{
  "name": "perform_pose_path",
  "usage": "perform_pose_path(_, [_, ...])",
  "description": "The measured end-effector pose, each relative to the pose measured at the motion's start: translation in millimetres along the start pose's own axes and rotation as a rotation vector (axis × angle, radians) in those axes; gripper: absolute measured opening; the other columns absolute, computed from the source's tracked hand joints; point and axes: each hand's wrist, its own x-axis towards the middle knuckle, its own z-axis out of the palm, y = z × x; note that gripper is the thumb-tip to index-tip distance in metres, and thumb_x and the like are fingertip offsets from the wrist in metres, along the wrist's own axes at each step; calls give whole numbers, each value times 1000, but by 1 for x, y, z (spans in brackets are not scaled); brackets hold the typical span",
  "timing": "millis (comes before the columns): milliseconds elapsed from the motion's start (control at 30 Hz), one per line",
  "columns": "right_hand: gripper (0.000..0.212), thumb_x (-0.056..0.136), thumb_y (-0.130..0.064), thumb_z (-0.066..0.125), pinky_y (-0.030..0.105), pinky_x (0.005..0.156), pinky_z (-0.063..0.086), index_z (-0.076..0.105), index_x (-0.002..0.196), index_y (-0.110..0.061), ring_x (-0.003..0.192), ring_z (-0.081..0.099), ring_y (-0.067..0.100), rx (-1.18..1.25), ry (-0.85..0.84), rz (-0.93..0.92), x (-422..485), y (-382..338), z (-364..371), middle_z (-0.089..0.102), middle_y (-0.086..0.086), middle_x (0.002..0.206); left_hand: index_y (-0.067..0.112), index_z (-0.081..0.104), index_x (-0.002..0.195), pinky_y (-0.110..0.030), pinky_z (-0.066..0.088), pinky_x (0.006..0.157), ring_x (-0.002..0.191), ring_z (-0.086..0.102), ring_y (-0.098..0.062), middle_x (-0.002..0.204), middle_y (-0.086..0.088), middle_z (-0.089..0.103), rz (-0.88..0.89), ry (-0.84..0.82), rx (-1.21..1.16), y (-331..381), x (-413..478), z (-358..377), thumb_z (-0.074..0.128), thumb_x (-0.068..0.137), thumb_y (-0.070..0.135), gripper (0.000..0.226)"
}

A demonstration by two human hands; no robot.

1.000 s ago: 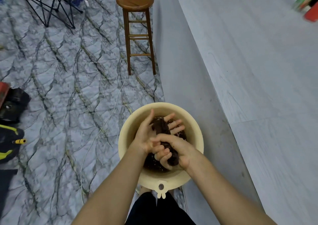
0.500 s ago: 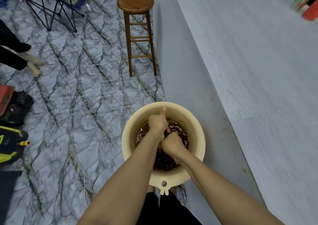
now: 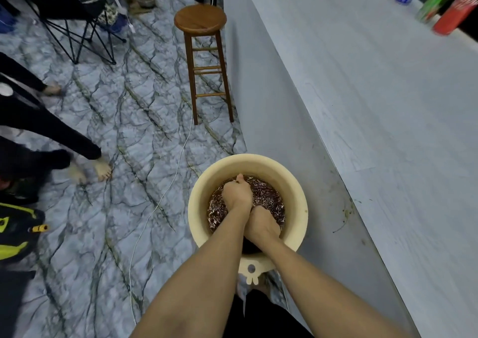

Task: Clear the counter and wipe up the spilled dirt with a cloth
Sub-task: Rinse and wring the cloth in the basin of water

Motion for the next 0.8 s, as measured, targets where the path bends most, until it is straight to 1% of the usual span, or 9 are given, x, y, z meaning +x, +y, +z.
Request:
perform_pose_path(67, [21, 78, -30, 59, 33, 67, 50, 64, 93, -16, 90, 66, 28, 119, -37, 4, 0, -1, -2, 69, 6, 97, 7, 53, 64, -33, 52, 57, 45, 53, -24, 60, -11, 59, -50, -88, -143, 1, -2, -6, 50, 97, 36, 44])
perform_pose_path(100, [20, 73, -29, 65, 36, 68, 53, 65, 88, -15, 85, 66, 28, 225, -59, -14, 2, 1, -2, 70, 7, 91, 7, 53, 66, -32, 50, 57, 46, 51, -21, 60, -9, 56, -99, -163, -222, 3, -2, -11, 54, 95, 38, 43])
perform_pose_path(167, [20, 63, -22, 76, 42, 75, 55, 67, 79, -15, 79, 67, 25, 448, -81, -53, 2, 3, -6, 72, 7, 83, 10, 59, 77, -33, 50, 67, 66, 59, -19, 74, -6, 62, -142, -327, -229, 9, -3, -24, 59, 88, 51, 43])
perform_pose_path(267, [37, 62, -20, 83, 37, 86, 50, 68, 95, -21, 92, 66, 17, 620, -99, -143, 2, 8, -16, 73, -2, 92, 16, 68, 94, -37, 53, 85, 96, 65, -22, 99, -3, 70, -95, -515, -162, 16, -1, -43, 68, 76, 60, 48])
perform_pose_path(333, [43, 72, -24, 79, 25, 81, 47, 57, 109, -19, 98, 62, 13, 686, -160, -168, 1, 10, -26, 68, -4, 101, 14, 68, 105, -33, 55, 80, 98, 68, -21, 105, -4, 72, -58, -621, -142, 17, -2, -53, 74, 76, 50, 47])
perform_pose_path(400, [35, 80, -31, 72, 29, 84, 50, 54, 110, -23, 97, 63, 11, 765, -232, -151, -1, 10, -35, 67, -3, 105, 6, 66, 108, -28, 55, 71, 92, 70, -17, 103, -9, 72, 7, -706, -158, 18, -1, -61, 75, 81, 29, 36])
perform_pose_path(500, [22, 88, -27, 65, 43, 90, 54, 58, 107, -18, 95, 66, 14, 929, -245, -142, -5, 12, -47, 69, 3, 103, 8, 66, 100, -23, 55, 67, 79, 70, -9, 86, -1, 72, 58, -770, -230, 21, 0, -70, 67, 88, 12, 12])
perform_pose_path(667, [18, 88, -12, 65, 33, 74, 56, 56, 104, -8, 87, 68, 16, 1087, -267, -209, -6, 14, -60, 70, 9, 96, 3, 64, 105, -25, 56, 76, 86, 70, -15, 89, -5, 73, 89, -895, -415, 28, -6, -80, 57, 92, 5, 15])
perform_pose_path(800, [29, 84, -3, 67, 28, 71, 56, 58, 111, -4, 87, 68, 18, 1203, -207, -238, -5, 12, -70, 67, 11, 102, 12, 72, 87, -37, 53, 90, 95, 68, -24, 92, -10, 74, 63, -783, -481, 30, -7, -82, 63, 90, 8, 10])
